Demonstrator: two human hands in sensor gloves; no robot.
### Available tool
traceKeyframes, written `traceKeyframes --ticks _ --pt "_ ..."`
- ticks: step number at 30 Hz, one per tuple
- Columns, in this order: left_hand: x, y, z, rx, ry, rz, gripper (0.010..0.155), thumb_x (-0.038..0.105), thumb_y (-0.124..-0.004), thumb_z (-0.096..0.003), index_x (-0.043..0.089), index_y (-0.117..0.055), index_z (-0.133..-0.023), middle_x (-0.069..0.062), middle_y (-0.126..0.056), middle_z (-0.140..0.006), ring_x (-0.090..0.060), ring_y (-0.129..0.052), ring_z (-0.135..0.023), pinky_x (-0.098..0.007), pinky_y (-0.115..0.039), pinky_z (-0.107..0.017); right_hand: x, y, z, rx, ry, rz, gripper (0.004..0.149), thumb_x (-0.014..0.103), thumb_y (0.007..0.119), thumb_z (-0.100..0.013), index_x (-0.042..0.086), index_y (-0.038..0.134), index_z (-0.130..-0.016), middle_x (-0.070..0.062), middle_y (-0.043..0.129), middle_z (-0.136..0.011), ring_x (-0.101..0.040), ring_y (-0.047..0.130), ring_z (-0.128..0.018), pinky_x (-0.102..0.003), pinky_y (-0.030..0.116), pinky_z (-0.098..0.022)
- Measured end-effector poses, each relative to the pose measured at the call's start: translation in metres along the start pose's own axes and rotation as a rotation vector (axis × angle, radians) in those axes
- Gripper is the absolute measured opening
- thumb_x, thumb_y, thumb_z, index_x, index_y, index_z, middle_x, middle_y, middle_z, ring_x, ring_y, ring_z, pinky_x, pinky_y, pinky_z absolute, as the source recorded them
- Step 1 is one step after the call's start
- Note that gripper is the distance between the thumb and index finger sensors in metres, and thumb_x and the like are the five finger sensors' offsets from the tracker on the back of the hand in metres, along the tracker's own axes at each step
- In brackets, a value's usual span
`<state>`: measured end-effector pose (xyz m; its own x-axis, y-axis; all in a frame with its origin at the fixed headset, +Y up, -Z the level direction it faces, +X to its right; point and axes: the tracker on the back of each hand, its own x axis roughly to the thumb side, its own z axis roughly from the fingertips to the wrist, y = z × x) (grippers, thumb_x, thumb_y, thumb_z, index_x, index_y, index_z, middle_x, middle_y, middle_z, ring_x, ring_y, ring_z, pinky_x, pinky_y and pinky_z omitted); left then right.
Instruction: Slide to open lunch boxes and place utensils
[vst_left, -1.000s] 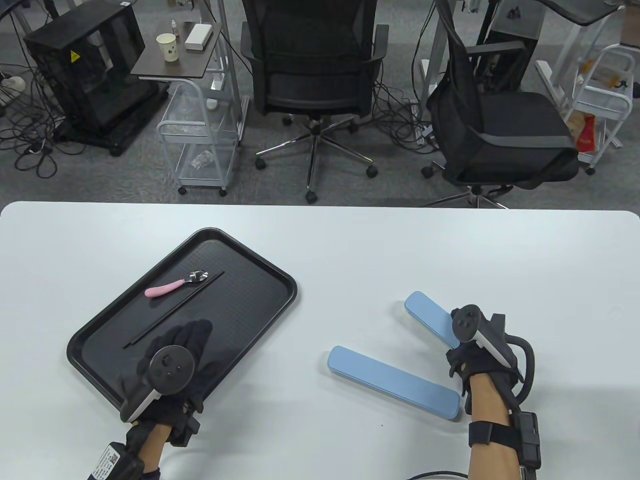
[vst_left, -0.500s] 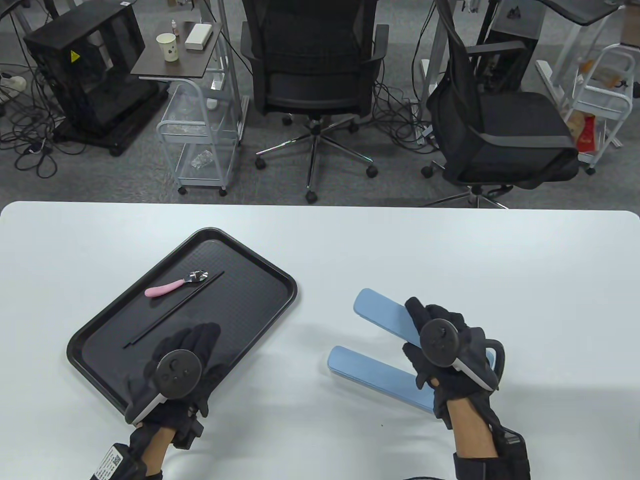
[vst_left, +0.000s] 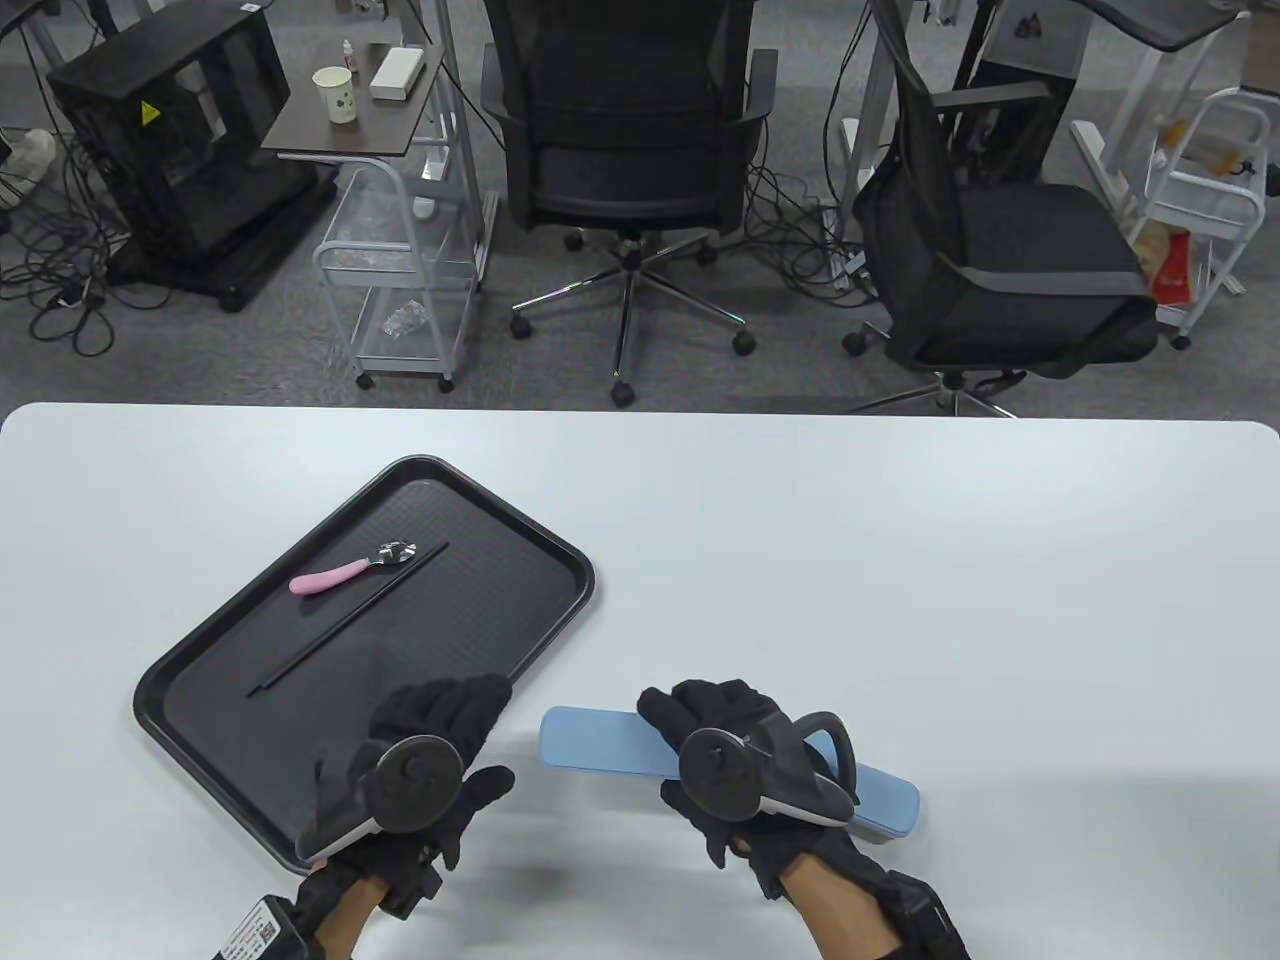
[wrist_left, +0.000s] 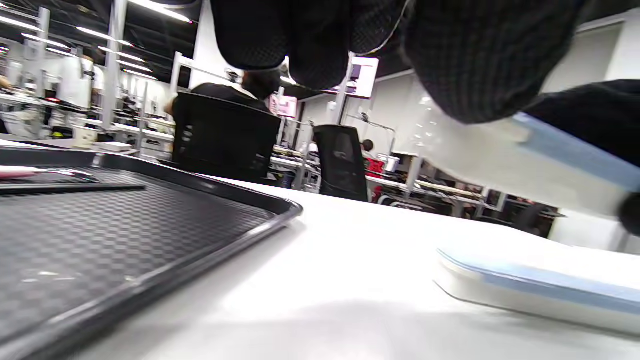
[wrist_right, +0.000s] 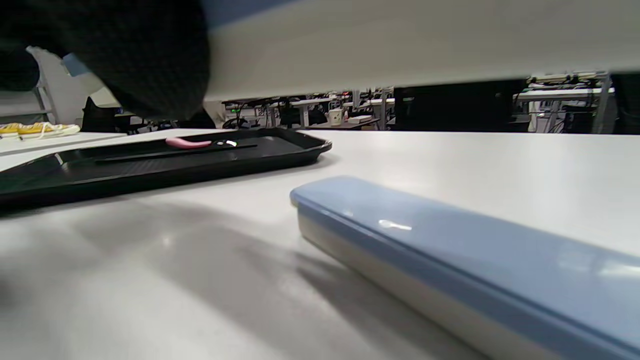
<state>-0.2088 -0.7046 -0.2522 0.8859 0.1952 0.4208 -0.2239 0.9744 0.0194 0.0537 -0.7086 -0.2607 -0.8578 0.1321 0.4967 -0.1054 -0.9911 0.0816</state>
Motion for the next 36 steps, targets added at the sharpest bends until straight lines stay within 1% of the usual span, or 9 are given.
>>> traceKeyframes --ticks 3,7,9,13,15,17,19,22,36 --pt "0.006 -0.006 -0.001 -0.051 -0.036 -0.008 0.089 0.056 -0.085 -0.0314 0.025 -0.043 -0.104 -0.001 -0.059 -0.108 -0.031 -0.059 -0.099 -0.059 -0.040 -0.072 0.007 0.003 0.000 -0.001 -0.018 0.011 0.080 0.047 0.087 -0.045 0.037 0.037 -0.106 -0.006 0.045 -0.107 -0.032 0.059 -0.091 -0.057 0.051 -0.074" --pt "0.013 -0.015 -0.004 -0.095 -0.071 -0.027 0.092 0.058 -0.085 -0.0304 0.025 -0.042 -0.105 -0.001 -0.060 -0.108 -0.031 -0.061 -0.098 -0.059 -0.041 -0.072 0.014 0.004 0.001 -0.005 -0.043 -0.018 0.079 0.051 0.085 -0.045 0.040 0.036 -0.106 -0.005 0.045 -0.107 -0.031 0.060 -0.090 -0.057 0.051 -0.074" --pt "0.017 -0.016 -0.004 -0.075 -0.094 -0.023 0.089 0.056 -0.086 -0.0308 0.027 -0.045 -0.104 0.000 -0.064 -0.105 -0.030 -0.065 -0.096 -0.059 -0.043 -0.071 0.016 0.006 0.001 0.005 -0.054 0.002 0.079 0.054 0.084 -0.044 0.040 0.037 -0.106 -0.004 0.046 -0.106 -0.030 0.060 -0.090 -0.057 0.051 -0.075" --pt "0.026 -0.021 -0.005 -0.088 -0.154 -0.004 0.088 0.055 -0.087 -0.0306 0.026 -0.047 -0.103 -0.002 -0.067 -0.102 -0.029 -0.069 -0.092 -0.059 -0.046 -0.071 0.023 0.010 0.001 -0.002 -0.071 0.003 0.079 0.057 0.083 -0.043 0.040 0.038 -0.105 -0.004 0.048 -0.105 -0.030 0.060 -0.089 -0.057 0.051 -0.074" --pt "0.029 -0.021 -0.006 -0.089 -0.153 -0.022 0.087 0.055 -0.087 -0.0299 0.025 -0.050 -0.102 -0.002 -0.071 -0.099 -0.028 -0.072 -0.090 -0.059 -0.048 -0.070 0.024 0.010 0.001 -0.005 -0.074 0.023 0.079 0.058 0.083 -0.043 0.040 0.038 -0.105 -0.004 0.048 -0.105 -0.030 0.061 -0.089 -0.057 0.051 -0.074" --pt "0.027 -0.018 -0.006 -0.065 -0.159 0.007 0.087 0.054 -0.089 -0.0294 0.024 -0.051 -0.102 -0.002 -0.073 -0.097 -0.028 -0.074 -0.088 -0.059 -0.048 -0.070 0.023 0.009 0.002 -0.006 -0.074 0.004 0.079 0.058 0.083 -0.043 0.039 0.038 -0.105 -0.004 0.049 -0.105 -0.030 0.061 -0.089 -0.058 0.052 -0.074" --pt "0.026 -0.016 -0.006 -0.072 -0.157 0.025 0.088 0.054 -0.090 -0.0292 0.024 -0.051 -0.102 -0.004 -0.074 -0.096 -0.028 -0.074 -0.087 -0.060 -0.048 -0.070 0.023 0.008 0.002 -0.002 -0.075 -0.006 0.079 0.057 0.083 -0.043 0.039 0.038 -0.105 -0.004 0.048 -0.105 -0.031 0.061 -0.089 -0.058 0.052 -0.074" --pt "0.027 -0.015 -0.005 -0.062 -0.157 0.010 0.089 0.054 -0.089 -0.0285 0.023 -0.051 -0.102 -0.004 -0.076 -0.095 -0.028 -0.075 -0.086 -0.060 -0.049 -0.070 0.022 0.006 0.002 -0.008 -0.078 -0.011 0.079 0.056 0.084 -0.043 0.038 0.039 -0.105 -0.005 0.048 -0.105 -0.031 0.061 -0.089 -0.058 0.052 -0.073" --pt "0.025 -0.010 -0.005 -0.060 -0.154 0.030 0.090 0.054 -0.090 -0.0278 0.023 -0.050 -0.102 -0.005 -0.077 -0.093 -0.029 -0.076 -0.085 -0.061 -0.049 -0.070 0.015 0.003 0.004 -0.008 -0.072 -0.034 0.078 0.055 0.084 -0.043 0.038 0.041 -0.105 -0.006 0.048 -0.105 -0.032 0.061 -0.090 -0.059 0.052 -0.073"
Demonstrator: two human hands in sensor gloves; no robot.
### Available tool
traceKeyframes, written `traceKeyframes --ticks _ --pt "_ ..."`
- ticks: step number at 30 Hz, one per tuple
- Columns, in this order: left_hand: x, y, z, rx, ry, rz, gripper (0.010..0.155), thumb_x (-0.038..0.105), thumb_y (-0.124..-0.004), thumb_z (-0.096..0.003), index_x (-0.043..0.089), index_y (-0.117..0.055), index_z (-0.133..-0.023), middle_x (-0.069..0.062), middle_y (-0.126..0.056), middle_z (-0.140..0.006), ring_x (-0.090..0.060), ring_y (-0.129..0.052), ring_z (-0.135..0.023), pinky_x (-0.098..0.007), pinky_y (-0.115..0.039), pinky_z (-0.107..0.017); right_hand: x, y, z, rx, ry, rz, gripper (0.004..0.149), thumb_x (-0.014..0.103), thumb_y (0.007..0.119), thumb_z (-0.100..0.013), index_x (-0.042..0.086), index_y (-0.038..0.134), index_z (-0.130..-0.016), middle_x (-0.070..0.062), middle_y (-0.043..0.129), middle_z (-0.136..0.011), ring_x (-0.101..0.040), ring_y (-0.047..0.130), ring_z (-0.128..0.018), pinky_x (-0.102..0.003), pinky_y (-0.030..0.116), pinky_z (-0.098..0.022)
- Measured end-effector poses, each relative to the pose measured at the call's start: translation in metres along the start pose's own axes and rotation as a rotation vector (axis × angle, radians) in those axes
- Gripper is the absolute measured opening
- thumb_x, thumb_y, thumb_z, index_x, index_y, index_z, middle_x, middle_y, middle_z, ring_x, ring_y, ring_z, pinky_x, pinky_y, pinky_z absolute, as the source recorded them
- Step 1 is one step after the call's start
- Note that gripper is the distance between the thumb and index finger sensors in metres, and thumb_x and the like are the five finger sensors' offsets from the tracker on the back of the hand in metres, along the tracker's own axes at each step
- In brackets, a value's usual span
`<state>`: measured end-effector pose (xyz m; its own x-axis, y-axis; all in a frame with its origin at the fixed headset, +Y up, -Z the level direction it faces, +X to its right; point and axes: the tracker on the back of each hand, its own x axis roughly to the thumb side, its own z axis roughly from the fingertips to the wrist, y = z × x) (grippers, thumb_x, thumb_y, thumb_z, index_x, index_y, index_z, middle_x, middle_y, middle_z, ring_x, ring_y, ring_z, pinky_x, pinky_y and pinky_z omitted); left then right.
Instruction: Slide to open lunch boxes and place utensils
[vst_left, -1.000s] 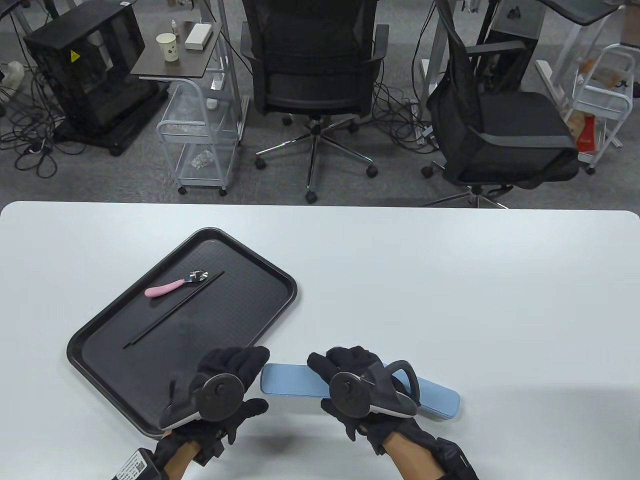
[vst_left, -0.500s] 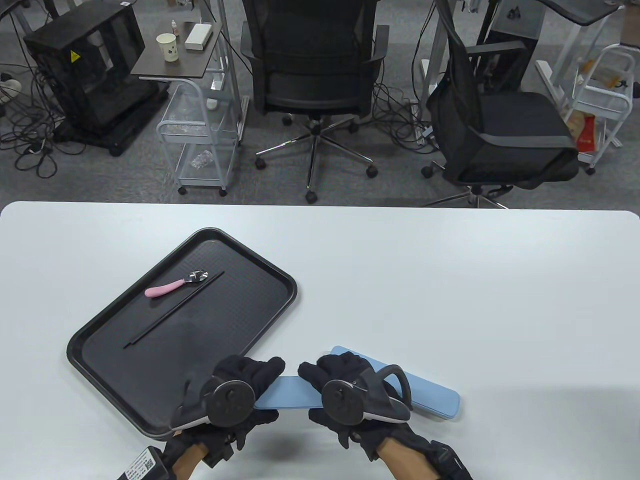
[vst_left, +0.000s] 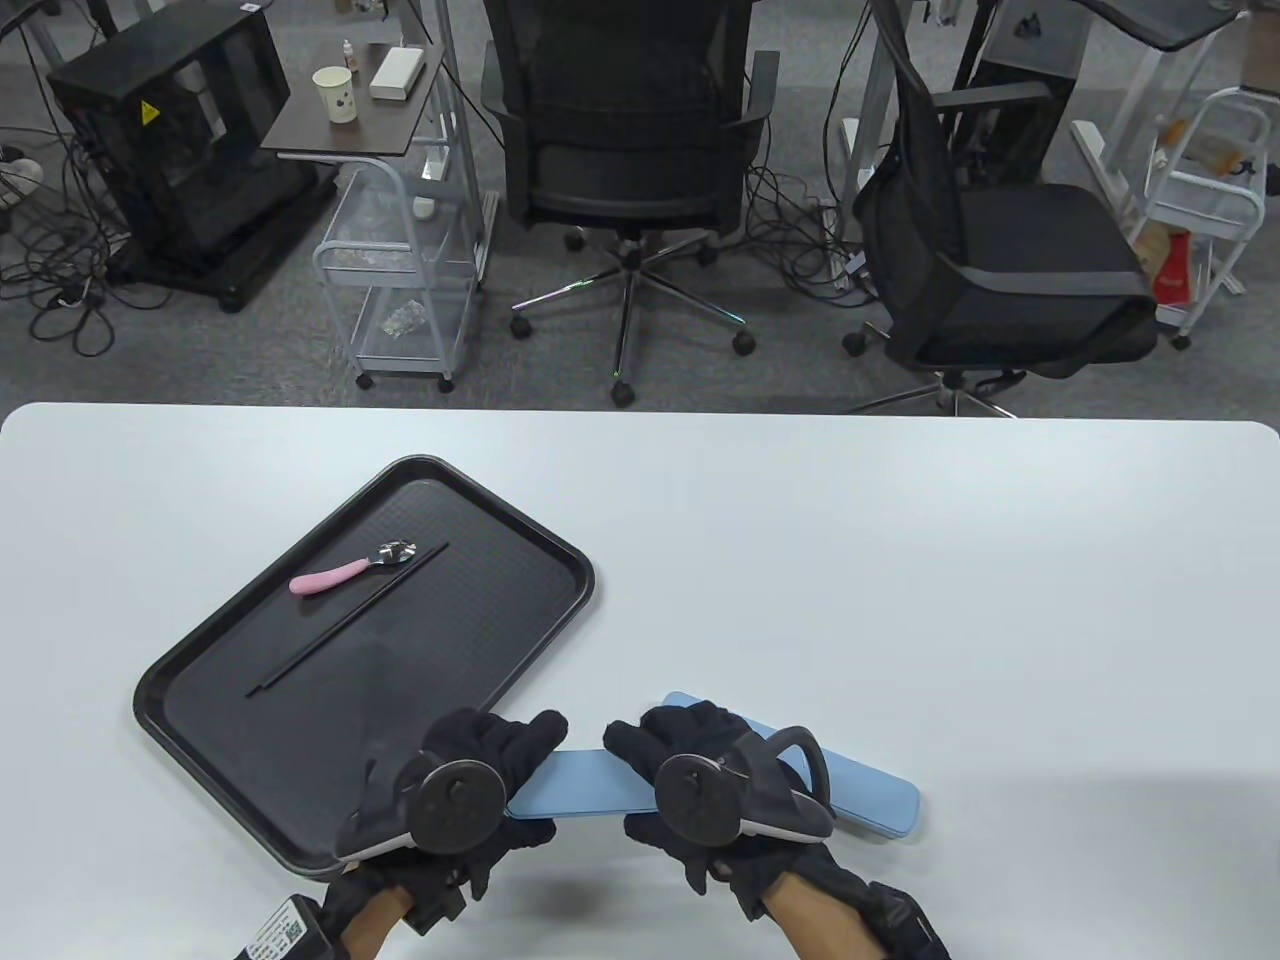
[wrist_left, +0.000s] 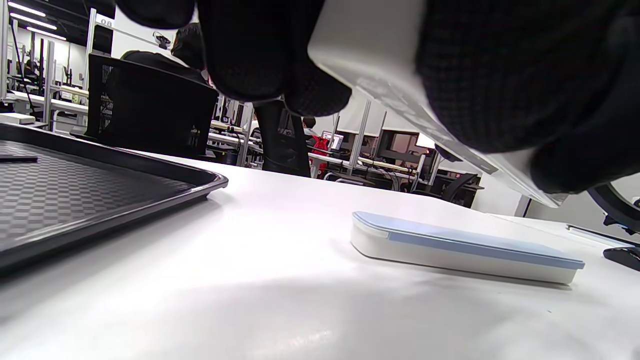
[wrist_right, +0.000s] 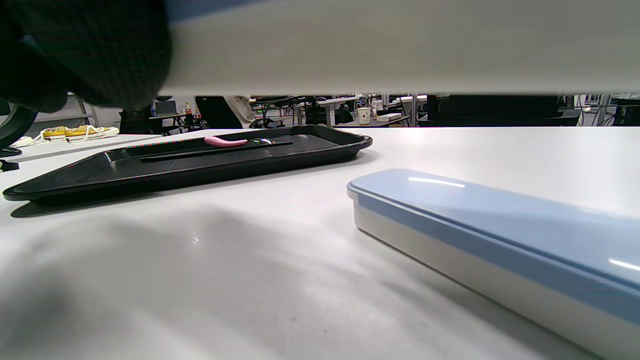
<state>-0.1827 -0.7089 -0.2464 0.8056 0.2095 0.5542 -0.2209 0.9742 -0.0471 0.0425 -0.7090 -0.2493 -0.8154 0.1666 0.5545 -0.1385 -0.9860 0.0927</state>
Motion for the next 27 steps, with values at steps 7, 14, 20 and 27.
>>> traceKeyframes --ticks 7,14,20,27 --pt "-0.034 0.008 0.008 0.001 0.113 0.032 0.084 0.048 -0.092 -0.0286 0.026 -0.056 -0.101 -0.004 -0.074 -0.097 -0.029 -0.072 -0.088 -0.061 -0.046 -0.071 -0.033 -0.006 0.009 -0.001 0.087 -0.020 0.078 0.050 0.087 -0.043 0.037 0.042 -0.105 -0.005 0.050 -0.108 -0.035 0.060 -0.096 -0.062 0.049 -0.074" --pt "-0.051 0.009 0.010 -0.007 0.190 0.023 0.080 0.047 -0.091 -0.0290 0.031 -0.057 -0.099 -0.002 -0.071 -0.100 -0.029 -0.070 -0.090 -0.060 -0.046 -0.071 -0.054 -0.008 0.014 -0.015 0.127 -0.019 0.078 0.049 0.089 -0.042 0.038 0.043 -0.104 -0.005 0.056 -0.107 -0.037 0.063 -0.099 -0.062 0.048 -0.074" --pt "-0.055 0.009 0.010 -0.023 0.200 0.046 0.080 0.049 -0.091 -0.0288 0.035 -0.057 -0.099 -0.003 -0.072 -0.100 -0.029 -0.071 -0.090 -0.060 -0.047 -0.071 -0.058 -0.006 0.014 -0.007 0.122 -0.058 0.079 0.047 0.090 -0.042 0.036 0.043 -0.104 -0.005 0.056 -0.107 -0.036 0.063 -0.099 -0.064 0.045 -0.074" --pt "-0.055 0.010 0.011 -0.028 0.198 0.063 0.080 0.050 -0.090 -0.0296 0.036 -0.054 -0.100 0.002 -0.070 -0.102 -0.029 -0.070 -0.091 -0.059 -0.046 -0.071 -0.060 -0.007 0.016 -0.008 0.125 -0.053 0.077 0.050 0.089 -0.042 0.039 0.044 -0.104 -0.008 0.055 -0.105 -0.035 0.063 -0.097 -0.063 0.046 -0.075"
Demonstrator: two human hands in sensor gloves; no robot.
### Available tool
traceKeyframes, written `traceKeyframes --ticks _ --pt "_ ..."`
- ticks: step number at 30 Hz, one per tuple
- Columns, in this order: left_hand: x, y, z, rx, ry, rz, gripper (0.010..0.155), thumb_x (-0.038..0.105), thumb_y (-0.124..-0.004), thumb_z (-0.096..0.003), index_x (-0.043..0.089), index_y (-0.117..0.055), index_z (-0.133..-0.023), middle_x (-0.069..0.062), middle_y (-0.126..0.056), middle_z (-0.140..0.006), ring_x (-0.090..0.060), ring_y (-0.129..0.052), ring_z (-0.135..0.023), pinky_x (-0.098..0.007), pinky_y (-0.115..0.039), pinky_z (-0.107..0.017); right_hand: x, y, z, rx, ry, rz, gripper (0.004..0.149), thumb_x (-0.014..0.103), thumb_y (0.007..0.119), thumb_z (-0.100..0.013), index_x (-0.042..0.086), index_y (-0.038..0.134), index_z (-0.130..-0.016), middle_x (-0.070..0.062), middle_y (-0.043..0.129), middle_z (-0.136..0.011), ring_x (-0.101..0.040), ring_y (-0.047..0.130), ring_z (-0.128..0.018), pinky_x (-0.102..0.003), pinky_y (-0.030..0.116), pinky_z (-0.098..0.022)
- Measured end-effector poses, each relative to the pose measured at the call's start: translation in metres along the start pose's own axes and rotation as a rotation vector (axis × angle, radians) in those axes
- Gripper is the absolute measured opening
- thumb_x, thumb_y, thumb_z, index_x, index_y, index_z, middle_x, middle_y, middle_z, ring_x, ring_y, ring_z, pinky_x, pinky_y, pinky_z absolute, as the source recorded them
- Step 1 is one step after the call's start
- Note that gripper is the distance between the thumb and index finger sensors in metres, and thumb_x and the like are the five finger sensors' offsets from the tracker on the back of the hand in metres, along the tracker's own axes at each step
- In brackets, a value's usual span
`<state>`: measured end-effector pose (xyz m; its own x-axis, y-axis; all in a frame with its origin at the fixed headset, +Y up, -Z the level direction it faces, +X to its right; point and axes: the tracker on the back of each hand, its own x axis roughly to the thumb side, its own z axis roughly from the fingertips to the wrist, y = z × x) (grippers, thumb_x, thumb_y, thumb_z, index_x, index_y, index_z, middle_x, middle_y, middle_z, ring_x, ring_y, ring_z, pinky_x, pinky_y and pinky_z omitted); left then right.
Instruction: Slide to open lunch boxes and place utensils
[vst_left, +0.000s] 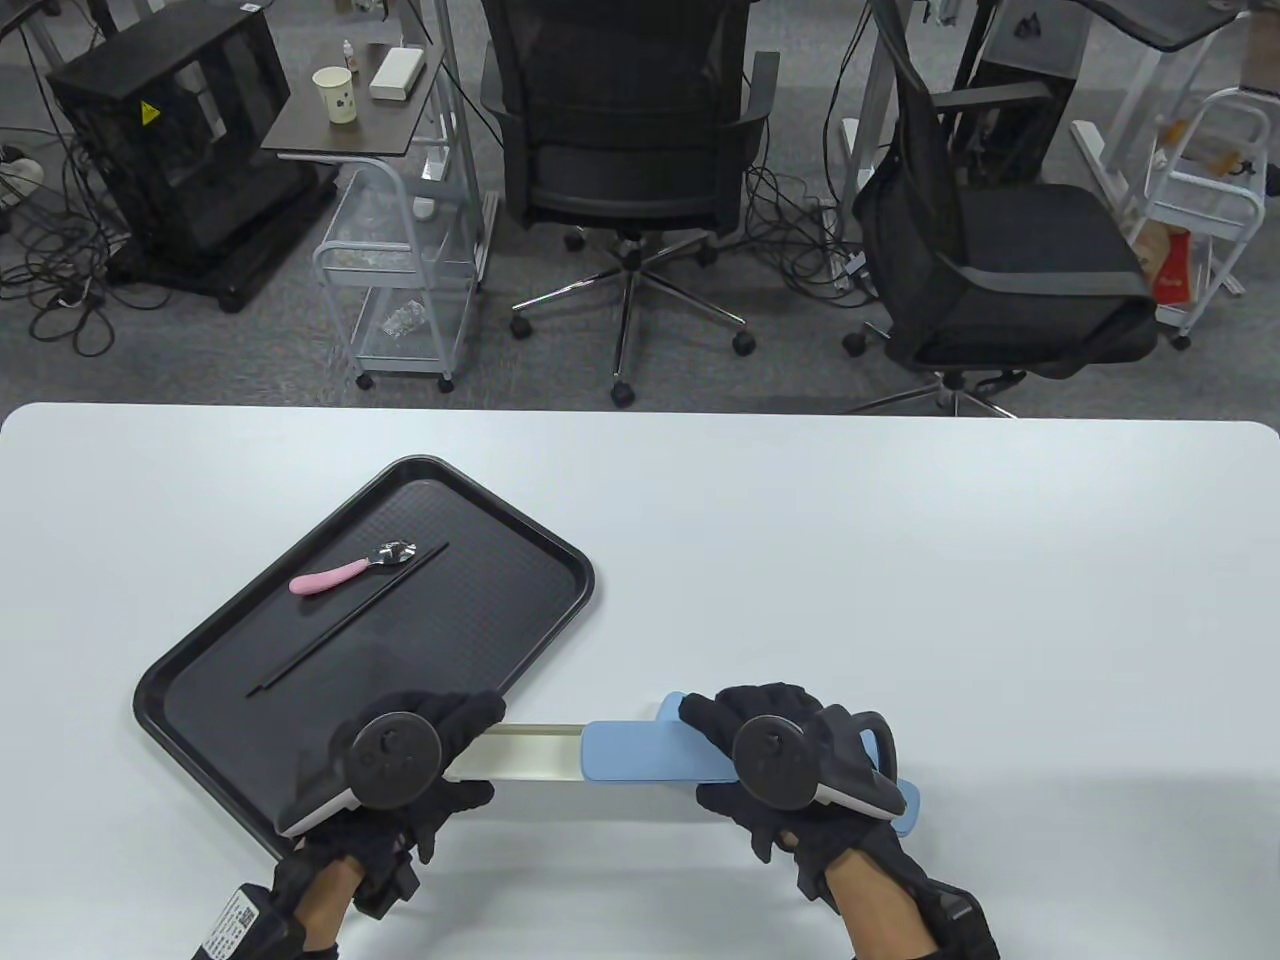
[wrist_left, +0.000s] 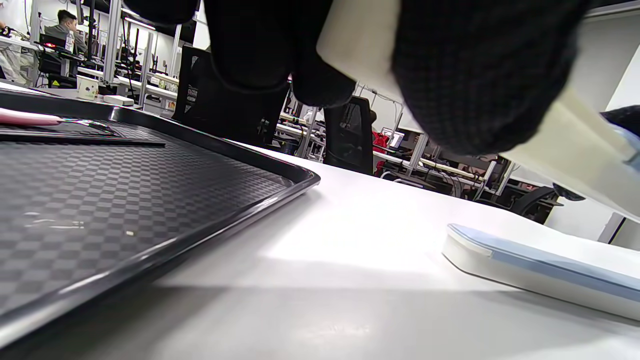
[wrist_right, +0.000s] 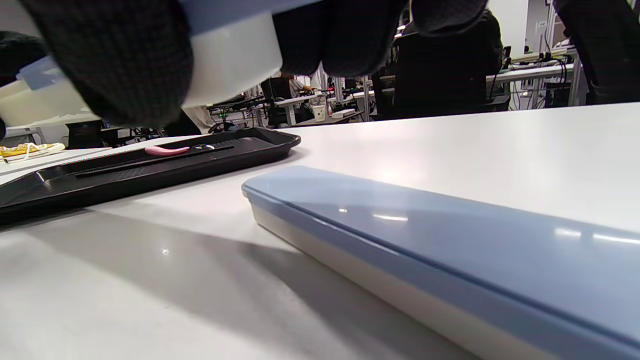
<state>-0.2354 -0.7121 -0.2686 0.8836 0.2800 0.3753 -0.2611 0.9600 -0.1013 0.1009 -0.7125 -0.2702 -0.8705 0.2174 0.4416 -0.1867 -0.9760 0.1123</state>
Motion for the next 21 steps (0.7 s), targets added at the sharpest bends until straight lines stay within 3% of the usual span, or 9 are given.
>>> traceKeyframes --ticks 4,7,10,13,21 --pt "-0.010 0.013 0.006 0.081 0.104 -0.030 0.086 0.043 -0.090 -0.0338 0.030 -0.041 -0.103 0.002 -0.063 -0.106 -0.029 -0.065 -0.094 -0.059 -0.044 -0.072 -0.006 -0.006 0.003 -0.047 0.038 0.013 0.077 0.050 0.088 -0.042 0.038 0.044 -0.105 -0.008 0.055 -0.105 -0.036 0.062 -0.097 -0.063 0.046 -0.074" --pt "-0.024 0.028 0.011 0.185 0.247 -0.110 0.081 0.037 -0.088 -0.0368 0.029 -0.043 -0.104 0.002 -0.064 -0.106 -0.028 -0.066 -0.096 -0.058 -0.045 -0.073 -0.010 -0.012 0.007 -0.077 0.050 0.005 0.077 0.050 0.088 -0.042 0.037 0.044 -0.105 -0.008 0.055 -0.105 -0.036 0.063 -0.097 -0.063 0.046 -0.074" --pt "-0.045 0.041 0.011 0.199 0.404 -0.121 0.078 0.036 -0.086 -0.0382 0.029 -0.045 -0.104 0.001 -0.062 -0.108 -0.030 -0.063 -0.099 -0.059 -0.043 -0.074 -0.012 -0.017 0.010 -0.104 0.063 0.013 0.077 0.050 0.088 -0.043 0.037 0.044 -0.105 -0.008 0.055 -0.105 -0.036 0.062 -0.097 -0.063 0.047 -0.074" --pt "-0.059 0.050 0.011 0.258 0.483 -0.113 0.074 0.034 -0.086 -0.0387 0.030 -0.050 -0.103 0.001 -0.063 -0.109 -0.030 -0.062 -0.100 -0.059 -0.041 -0.074 -0.014 -0.018 0.011 -0.105 0.064 0.010 0.078 0.050 0.088 -0.042 0.037 0.044 -0.105 -0.008 0.055 -0.105 -0.036 0.063 -0.097 -0.063 0.047 -0.074" --pt "-0.104 0.057 -0.012 0.115 0.750 -0.173 0.074 0.039 -0.086 -0.0385 0.030 -0.051 -0.103 0.000 -0.061 -0.110 -0.031 -0.059 -0.102 -0.059 -0.038 -0.074 -0.017 -0.021 0.013 -0.114 0.071 -0.005 0.077 0.050 0.088 -0.042 0.037 0.045 -0.105 -0.008 0.056 -0.105 -0.036 0.064 -0.097 -0.063 0.047 -0.074"
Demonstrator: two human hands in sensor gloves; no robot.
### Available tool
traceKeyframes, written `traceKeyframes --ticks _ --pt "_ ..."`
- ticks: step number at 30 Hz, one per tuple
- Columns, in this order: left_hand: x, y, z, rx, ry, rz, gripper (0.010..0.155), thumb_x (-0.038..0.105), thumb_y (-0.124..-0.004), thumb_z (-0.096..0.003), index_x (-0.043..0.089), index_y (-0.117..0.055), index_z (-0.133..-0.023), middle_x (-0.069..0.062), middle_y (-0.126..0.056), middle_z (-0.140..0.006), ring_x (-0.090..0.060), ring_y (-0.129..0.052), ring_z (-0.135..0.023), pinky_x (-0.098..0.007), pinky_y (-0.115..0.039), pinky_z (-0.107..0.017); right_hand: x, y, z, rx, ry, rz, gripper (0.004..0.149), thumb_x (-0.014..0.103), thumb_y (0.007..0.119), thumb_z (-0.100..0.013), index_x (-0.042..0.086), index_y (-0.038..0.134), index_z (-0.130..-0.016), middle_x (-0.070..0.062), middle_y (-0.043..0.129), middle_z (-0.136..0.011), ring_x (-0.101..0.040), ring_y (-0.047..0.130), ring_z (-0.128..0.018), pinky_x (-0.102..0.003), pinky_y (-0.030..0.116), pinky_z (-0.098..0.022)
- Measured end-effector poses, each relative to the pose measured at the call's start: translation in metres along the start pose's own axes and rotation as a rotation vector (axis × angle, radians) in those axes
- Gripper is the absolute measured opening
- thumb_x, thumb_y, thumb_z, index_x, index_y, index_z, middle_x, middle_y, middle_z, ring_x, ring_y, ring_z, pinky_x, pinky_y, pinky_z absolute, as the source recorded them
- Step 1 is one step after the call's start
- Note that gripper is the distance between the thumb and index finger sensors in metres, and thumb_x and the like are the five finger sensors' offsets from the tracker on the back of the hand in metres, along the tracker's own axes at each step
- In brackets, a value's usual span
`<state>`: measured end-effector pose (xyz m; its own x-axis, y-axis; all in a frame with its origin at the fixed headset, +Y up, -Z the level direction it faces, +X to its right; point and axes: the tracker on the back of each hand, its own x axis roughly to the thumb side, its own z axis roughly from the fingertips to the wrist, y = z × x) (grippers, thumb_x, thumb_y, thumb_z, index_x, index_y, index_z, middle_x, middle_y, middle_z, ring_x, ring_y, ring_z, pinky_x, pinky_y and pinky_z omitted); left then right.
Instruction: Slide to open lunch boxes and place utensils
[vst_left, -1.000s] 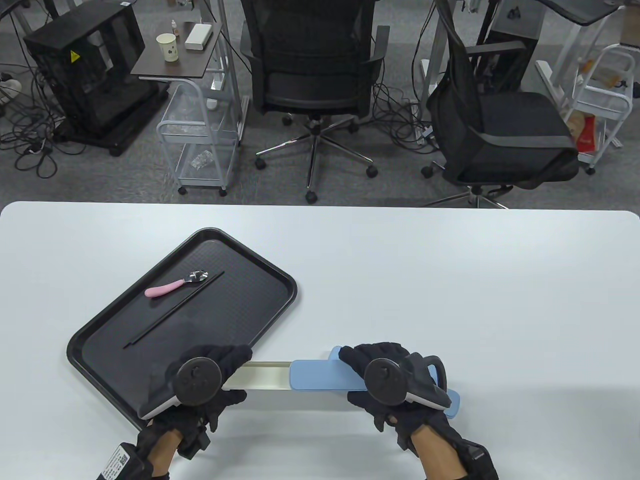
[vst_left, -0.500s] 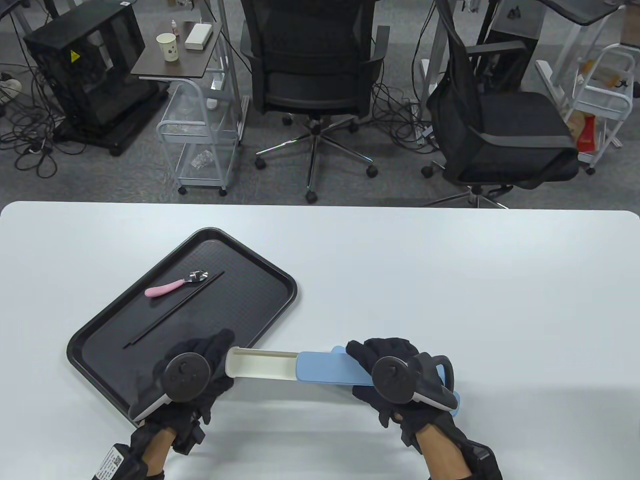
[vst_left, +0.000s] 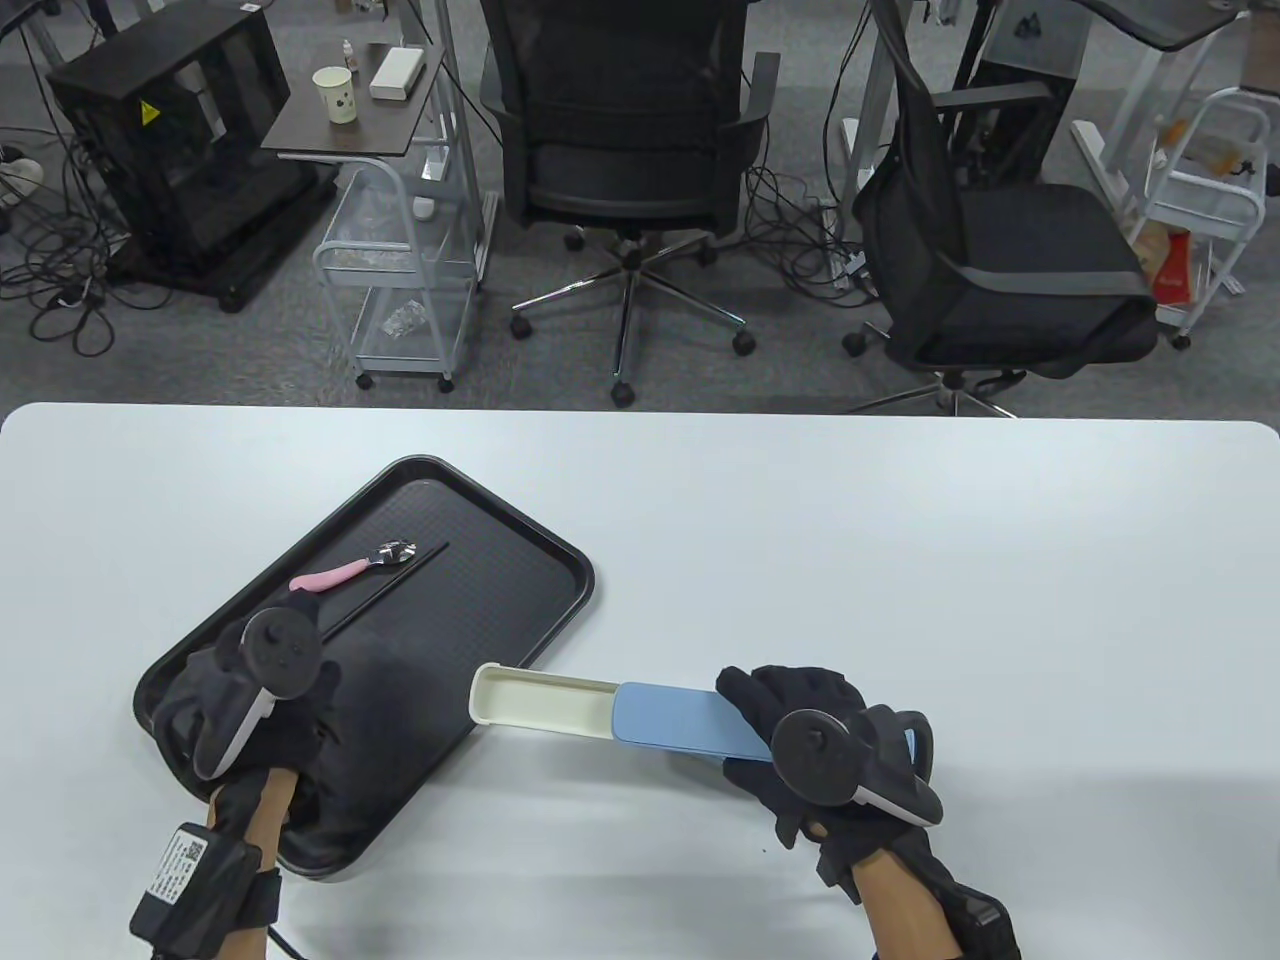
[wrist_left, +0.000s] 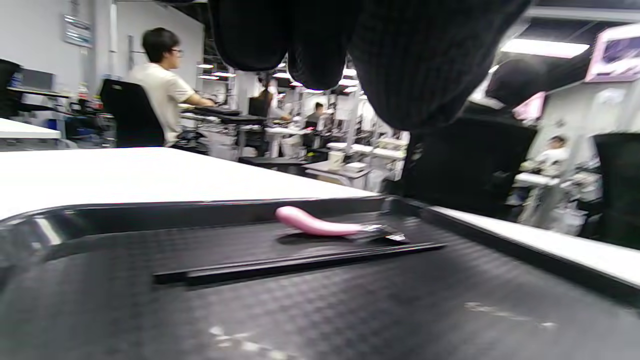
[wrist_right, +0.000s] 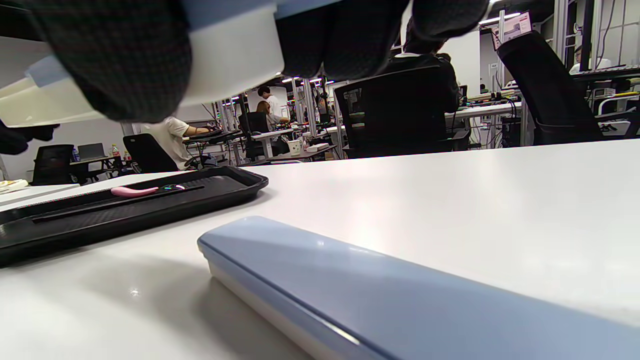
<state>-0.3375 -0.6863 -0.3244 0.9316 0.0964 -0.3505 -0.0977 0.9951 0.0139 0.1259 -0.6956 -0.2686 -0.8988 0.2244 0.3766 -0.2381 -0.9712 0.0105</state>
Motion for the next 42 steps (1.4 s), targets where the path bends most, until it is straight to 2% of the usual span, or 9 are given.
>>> traceKeyframes --ticks 4,6,13,15,21,27,32,42 --pt "-0.007 -0.015 -0.022 -0.064 0.095 -0.057 0.076 0.043 -0.086 -0.0376 0.030 -0.051 -0.104 0.000 -0.061 -0.110 -0.032 -0.059 -0.101 -0.058 -0.038 -0.074 0.000 0.000 0.000 0.002 0.001 0.006 0.077 0.050 0.088 -0.042 0.036 0.045 -0.105 -0.008 0.056 -0.105 -0.036 0.064 -0.097 -0.063 0.048 -0.074" --pt "-0.008 -0.024 -0.031 -0.054 0.144 -0.084 0.076 0.043 -0.087 -0.0375 0.031 -0.051 -0.104 0.001 -0.064 -0.109 -0.031 -0.062 -0.100 -0.058 -0.039 -0.074 0.000 -0.001 0.000 0.012 0.006 0.007 0.077 0.050 0.088 -0.042 0.036 0.045 -0.105 -0.008 0.056 -0.105 -0.037 0.064 -0.096 -0.063 0.048 -0.074" --pt "-0.011 -0.059 -0.059 -0.200 0.256 -0.227 0.074 0.043 -0.085 -0.0380 0.032 -0.052 -0.103 0.002 -0.062 -0.110 -0.030 -0.060 -0.101 -0.058 -0.039 -0.074 -0.009 -0.006 0.003 0.018 0.041 -0.014 0.077 0.050 0.088 -0.043 0.035 0.046 -0.106 -0.008 0.057 -0.105 -0.037 0.064 -0.096 -0.063 0.048 -0.074" --pt "-0.012 -0.068 -0.062 -0.249 0.266 -0.266 0.073 0.040 -0.084 -0.0393 0.032 -0.050 -0.104 0.002 -0.060 -0.110 -0.030 -0.059 -0.102 -0.058 -0.039 -0.073 -0.010 -0.005 0.002 0.023 0.048 -0.011 0.077 0.050 0.088 -0.043 0.036 0.046 -0.106 -0.008 0.057 -0.105 -0.037 0.064 -0.096 -0.063 0.048 -0.074" --pt "-0.013 -0.083 -0.065 -0.305 0.264 -0.317 0.072 0.038 -0.081 -0.0400 0.029 -0.047 -0.104 -0.001 -0.063 -0.107 -0.030 -0.059 -0.101 -0.057 -0.039 -0.074 -0.010 -0.006 0.003 0.034 0.053 -0.010 0.077 0.050 0.088 -0.043 0.035 0.046 -0.106 -0.008 0.057 -0.105 -0.037 0.064 -0.097 -0.063 0.047 -0.074" --pt "0.001 -0.090 -0.061 -0.268 0.235 -0.435 0.058 0.033 -0.077 -0.0410 0.023 -0.060 -0.096 -0.004 -0.073 -0.095 -0.029 -0.068 -0.093 -0.057 -0.043 -0.073 -0.010 -0.006 0.003 0.043 0.058 -0.010 0.077 0.050 0.088 -0.043 0.035 0.046 -0.106 -0.009 0.057 -0.105 -0.037 0.064 -0.097 -0.063 0.047 -0.074" --pt "0.009 -0.095 -0.060 -0.275 0.225 -0.532 0.052 0.032 -0.074 -0.0411 0.023 -0.062 -0.091 -0.003 -0.076 -0.088 -0.029 -0.072 -0.090 -0.057 -0.046 -0.072 -0.016 -0.010 0.005 0.025 0.076 -0.029 0.077 0.050 0.088 -0.043 0.035 0.046 -0.106 -0.008 0.057 -0.105 -0.037 0.064 -0.097 -0.063 0.047 -0.074" --pt "0.004 -0.095 -0.061 -0.307 0.229 -0.469 0.049 0.032 -0.074 -0.0405 0.024 -0.064 -0.088 -0.002 -0.078 -0.085 -0.029 -0.071 -0.090 -0.057 -0.044 -0.073 -0.018 -0.008 0.004 0.040 0.081 -0.029 0.077 0.050 0.088 -0.043 0.035 0.047 -0.106 -0.009 0.057 -0.105 -0.037 0.064 -0.097 -0.064 0.047 -0.074"
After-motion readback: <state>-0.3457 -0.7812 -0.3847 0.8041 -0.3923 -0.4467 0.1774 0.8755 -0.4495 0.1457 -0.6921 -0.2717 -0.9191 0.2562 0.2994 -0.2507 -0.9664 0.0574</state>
